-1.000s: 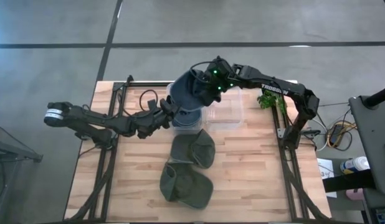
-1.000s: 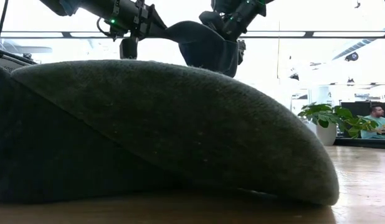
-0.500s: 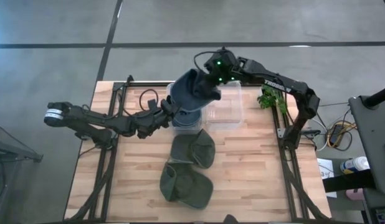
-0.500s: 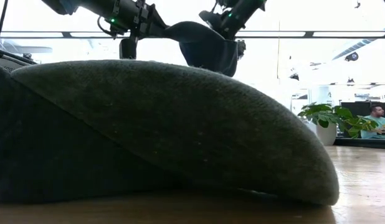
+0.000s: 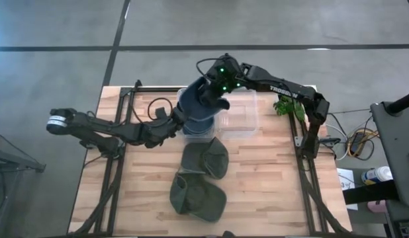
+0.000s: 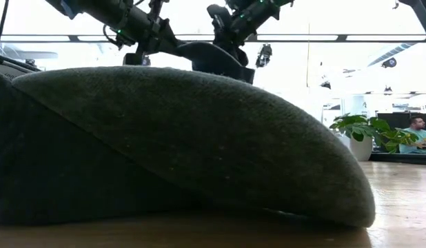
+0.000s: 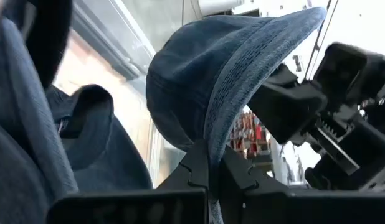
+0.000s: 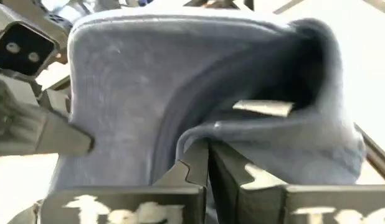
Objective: Pick & Place hat
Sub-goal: Put the blue cap into the left transparent bin
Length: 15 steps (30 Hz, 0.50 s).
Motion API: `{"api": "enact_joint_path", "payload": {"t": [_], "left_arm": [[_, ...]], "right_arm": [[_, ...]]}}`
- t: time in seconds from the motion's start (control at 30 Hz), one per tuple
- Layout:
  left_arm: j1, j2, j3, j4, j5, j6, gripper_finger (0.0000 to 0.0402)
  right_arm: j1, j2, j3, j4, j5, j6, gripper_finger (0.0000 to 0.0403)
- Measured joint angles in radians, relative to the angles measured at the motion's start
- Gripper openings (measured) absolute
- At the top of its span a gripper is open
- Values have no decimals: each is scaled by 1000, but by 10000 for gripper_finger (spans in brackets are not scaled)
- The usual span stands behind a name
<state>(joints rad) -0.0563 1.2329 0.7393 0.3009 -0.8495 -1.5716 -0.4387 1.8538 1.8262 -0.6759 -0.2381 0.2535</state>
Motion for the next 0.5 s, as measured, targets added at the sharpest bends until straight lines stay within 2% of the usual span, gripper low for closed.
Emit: {"api": "enact_joint_path", "payload": {"t": [0.2,0.3,0.4,0.5], "left_arm": [[0,-36,-32,-8,-99,-57,7],[0,-54,-45,-6,-114,-58,7],[0,-64,-59,-4,-138,-71,7],[-1,-80,-66,9,-202,-76,7]], "right_arm": [[-21,-28,67,-121,13,-52,9],[-18,-34,86,-128,3,-54,9],[-7,-34,92,-141,-29,5,13],[14,-34,92,-148,-71,95,34]]}}
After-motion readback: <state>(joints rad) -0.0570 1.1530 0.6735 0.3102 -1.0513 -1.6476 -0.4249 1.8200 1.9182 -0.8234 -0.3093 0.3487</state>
